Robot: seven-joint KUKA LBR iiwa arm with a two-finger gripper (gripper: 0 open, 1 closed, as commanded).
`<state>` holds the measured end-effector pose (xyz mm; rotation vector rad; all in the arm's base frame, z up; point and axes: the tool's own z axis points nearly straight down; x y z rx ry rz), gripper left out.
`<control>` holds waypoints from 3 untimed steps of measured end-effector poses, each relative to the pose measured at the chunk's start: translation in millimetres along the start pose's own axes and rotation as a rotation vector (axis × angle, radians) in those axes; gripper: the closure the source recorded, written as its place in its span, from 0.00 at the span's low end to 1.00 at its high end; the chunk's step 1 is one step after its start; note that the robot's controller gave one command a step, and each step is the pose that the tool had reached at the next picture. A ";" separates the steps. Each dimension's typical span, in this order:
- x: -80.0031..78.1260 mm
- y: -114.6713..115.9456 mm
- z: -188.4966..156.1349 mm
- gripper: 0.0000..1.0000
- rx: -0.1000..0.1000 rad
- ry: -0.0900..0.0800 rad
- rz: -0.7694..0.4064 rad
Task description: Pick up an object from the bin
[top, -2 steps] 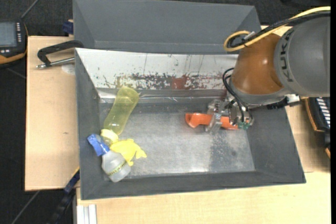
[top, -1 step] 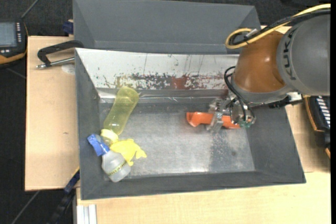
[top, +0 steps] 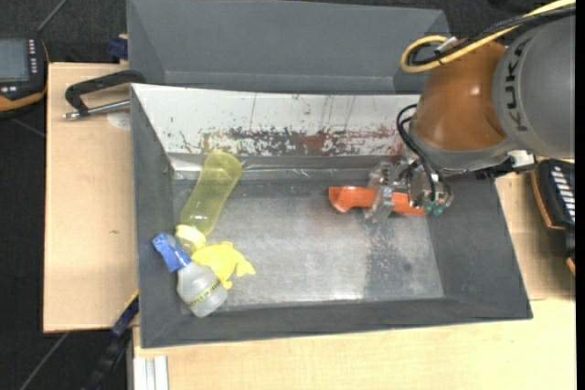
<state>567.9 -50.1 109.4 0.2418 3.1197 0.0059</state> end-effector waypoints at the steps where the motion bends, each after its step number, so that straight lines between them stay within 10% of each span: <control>1: -2.0 0.1 -9.3 1.00 0.000 -0.006 0.000; 3: 1.5 0.2 -28.5 1.00 0.000 0.008 0.000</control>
Offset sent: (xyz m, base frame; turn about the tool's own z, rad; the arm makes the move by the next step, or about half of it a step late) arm -0.0001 0.0001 0.0864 0.0000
